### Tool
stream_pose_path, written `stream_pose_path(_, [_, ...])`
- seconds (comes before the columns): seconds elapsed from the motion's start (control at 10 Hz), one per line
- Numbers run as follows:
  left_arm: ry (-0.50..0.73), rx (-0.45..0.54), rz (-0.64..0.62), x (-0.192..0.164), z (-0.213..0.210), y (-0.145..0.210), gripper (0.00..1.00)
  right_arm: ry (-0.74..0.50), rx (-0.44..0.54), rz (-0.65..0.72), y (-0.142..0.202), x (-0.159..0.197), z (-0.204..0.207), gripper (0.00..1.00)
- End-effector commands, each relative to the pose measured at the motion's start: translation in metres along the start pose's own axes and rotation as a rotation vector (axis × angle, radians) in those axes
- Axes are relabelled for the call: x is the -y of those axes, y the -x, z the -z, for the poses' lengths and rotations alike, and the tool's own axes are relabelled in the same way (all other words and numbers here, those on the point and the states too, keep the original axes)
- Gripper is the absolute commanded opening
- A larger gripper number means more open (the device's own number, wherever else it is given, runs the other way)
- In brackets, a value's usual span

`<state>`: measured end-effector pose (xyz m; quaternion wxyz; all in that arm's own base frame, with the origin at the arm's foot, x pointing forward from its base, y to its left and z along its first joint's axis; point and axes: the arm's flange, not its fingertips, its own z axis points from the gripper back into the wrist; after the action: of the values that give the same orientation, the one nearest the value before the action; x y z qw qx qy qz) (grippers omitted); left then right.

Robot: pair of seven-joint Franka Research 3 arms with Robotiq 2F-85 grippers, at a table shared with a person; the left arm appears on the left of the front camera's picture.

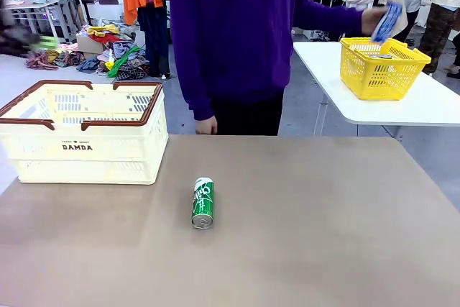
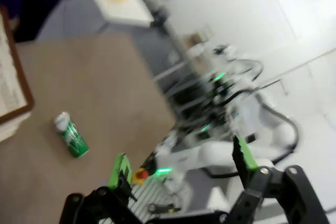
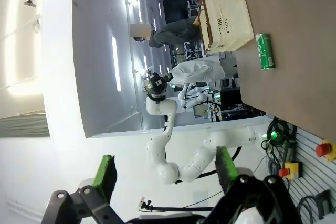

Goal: Place the drinks into the Shopping basket.
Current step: Pick up one drink and place it into the Shopping basket.

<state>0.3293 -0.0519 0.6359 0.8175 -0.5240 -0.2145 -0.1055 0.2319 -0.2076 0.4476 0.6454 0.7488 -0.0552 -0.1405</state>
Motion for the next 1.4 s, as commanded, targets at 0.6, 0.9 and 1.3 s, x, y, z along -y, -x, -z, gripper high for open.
stream_pose_path(0.6, [-0.635, -0.363, 0.471, -0.019, 0.202, 0.045, 1.00, -0.009, 0.001, 0.013, 0.002, -0.007, -0.001, 1.00])
stream_pose_path(0.9, [-0.659, -0.454, 0.405, -0.024, 0.181, 0.030, 1.00, -0.009, 0.001, 0.013, 0.002, -0.007, -0.001, 1.00])
stream_pose_path(1.3, [-0.315, -0.272, 0.203, -0.009, -0.064, -0.038, 1.00, -0.009, 0.001, 0.013, 0.002, -0.007, -0.001, 1.00])
